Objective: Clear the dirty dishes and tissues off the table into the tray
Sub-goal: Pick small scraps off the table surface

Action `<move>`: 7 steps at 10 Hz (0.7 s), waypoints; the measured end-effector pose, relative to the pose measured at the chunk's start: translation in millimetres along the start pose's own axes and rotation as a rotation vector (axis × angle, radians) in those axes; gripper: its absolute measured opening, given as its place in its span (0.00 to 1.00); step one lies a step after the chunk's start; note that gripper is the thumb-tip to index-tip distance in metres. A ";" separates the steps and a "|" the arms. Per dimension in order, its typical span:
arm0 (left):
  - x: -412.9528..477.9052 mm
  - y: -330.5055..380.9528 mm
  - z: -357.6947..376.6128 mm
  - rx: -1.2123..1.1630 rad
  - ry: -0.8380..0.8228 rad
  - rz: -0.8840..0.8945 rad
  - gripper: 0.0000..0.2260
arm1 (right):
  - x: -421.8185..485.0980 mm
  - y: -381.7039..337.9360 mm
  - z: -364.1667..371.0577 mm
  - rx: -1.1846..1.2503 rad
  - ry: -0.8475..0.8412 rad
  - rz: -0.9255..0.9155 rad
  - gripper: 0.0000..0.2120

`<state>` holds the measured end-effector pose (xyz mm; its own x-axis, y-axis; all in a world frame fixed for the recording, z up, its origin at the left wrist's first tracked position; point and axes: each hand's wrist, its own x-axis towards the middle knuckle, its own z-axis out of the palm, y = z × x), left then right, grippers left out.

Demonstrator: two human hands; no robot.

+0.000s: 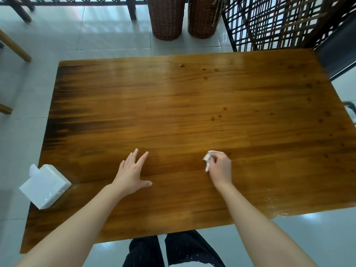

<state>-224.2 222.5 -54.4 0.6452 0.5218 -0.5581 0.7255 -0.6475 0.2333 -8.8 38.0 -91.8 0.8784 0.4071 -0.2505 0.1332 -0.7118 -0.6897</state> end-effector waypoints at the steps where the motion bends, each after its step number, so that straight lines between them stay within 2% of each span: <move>1: 5.5 4.4 0.4 0.006 -0.010 0.014 0.48 | 26.1 25.9 -35.5 -0.057 0.196 0.139 0.10; 2: 10.6 8.5 -0.7 0.014 -0.017 0.025 0.48 | 38.4 38.0 -50.0 -0.074 0.269 0.243 0.11; 3: 15.1 14.2 -1.6 0.027 -0.031 0.028 0.48 | 36.7 24.4 -38.9 -0.053 0.319 0.244 0.11; 4: 19.8 20.3 -3.1 0.032 -0.042 0.039 0.47 | 24.5 -1.4 -7.5 -0.013 0.206 0.092 0.11; 5: 24.6 25.3 -5.2 0.038 -0.045 0.046 0.47 | 3.6 -22.5 32.6 -0.046 -0.031 -0.092 0.12; 6: 29.3 27.3 -7.4 0.044 -0.044 0.047 0.47 | -10.9 -26.7 51.9 -0.148 -0.163 -0.231 0.12; 7: 32.9 28.6 -8.5 0.043 -0.048 0.047 0.47 | -6.1 -19.7 44.6 -0.162 -0.198 -0.314 0.09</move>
<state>-180.1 225.9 -59.3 0.6656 0.4638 -0.5847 0.6830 -0.6943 0.2268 -37.3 75.0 -107.0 0.6801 0.7101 -0.1820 0.4653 -0.6100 -0.6414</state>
